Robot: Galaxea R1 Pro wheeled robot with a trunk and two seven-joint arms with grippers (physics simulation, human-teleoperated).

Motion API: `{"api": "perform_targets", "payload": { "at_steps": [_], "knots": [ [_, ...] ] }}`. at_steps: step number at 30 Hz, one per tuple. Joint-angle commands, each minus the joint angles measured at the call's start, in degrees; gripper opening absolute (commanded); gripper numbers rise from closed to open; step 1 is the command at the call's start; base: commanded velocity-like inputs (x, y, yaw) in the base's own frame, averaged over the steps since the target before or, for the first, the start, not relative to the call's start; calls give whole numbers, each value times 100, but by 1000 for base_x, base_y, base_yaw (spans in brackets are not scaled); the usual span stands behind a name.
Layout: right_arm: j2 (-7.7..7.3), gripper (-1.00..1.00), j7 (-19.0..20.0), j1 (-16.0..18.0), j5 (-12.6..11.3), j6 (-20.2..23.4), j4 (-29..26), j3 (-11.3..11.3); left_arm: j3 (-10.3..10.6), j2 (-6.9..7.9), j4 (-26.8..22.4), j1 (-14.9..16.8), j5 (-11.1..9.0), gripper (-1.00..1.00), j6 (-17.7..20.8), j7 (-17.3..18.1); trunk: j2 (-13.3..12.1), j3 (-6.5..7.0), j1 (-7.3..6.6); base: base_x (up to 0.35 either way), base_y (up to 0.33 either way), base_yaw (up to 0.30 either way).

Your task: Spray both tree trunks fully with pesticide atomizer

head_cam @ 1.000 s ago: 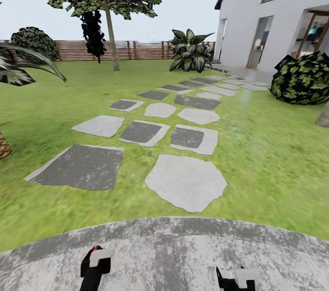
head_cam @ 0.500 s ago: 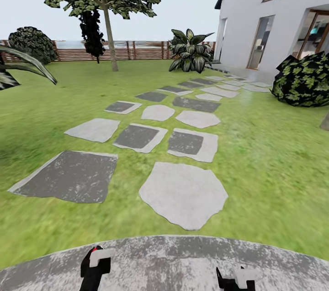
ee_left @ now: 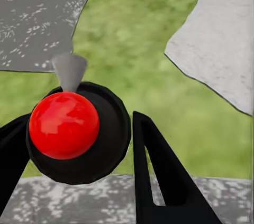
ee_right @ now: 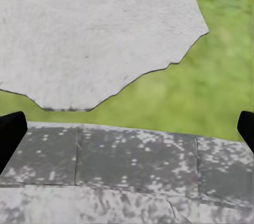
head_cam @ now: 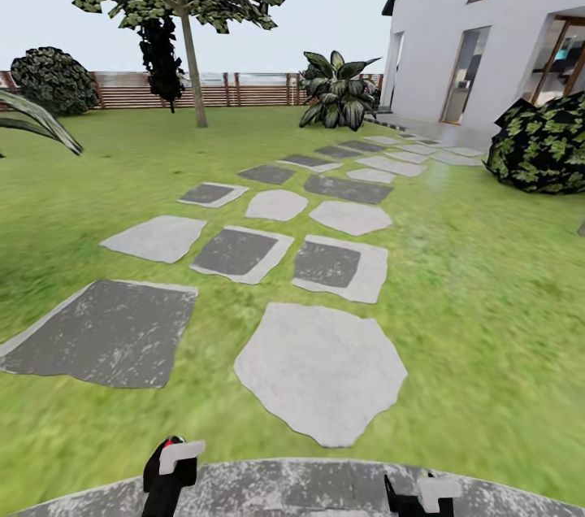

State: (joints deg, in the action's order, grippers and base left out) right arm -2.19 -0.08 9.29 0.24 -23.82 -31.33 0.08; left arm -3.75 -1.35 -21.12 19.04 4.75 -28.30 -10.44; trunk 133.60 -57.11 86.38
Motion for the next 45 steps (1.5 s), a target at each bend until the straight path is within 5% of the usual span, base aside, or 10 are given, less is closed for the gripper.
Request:
{"api": "perform_targets", "payload": {
  "at_steps": [1, 45],
  "knots": [
    [-1, 100, -1, 3, 2, -17, 4, 1, -38, -6, 3, 3, 52, -100, -17, -11, 2, -5, 2, 330, -111, 0],
    [-1, 100, -1, 3, -3, -17, -4, 1, -38, -6, 0, 3, 52, -100, -17, -11, 2, -5, 2, 330, -111, 8]
  ]
}}
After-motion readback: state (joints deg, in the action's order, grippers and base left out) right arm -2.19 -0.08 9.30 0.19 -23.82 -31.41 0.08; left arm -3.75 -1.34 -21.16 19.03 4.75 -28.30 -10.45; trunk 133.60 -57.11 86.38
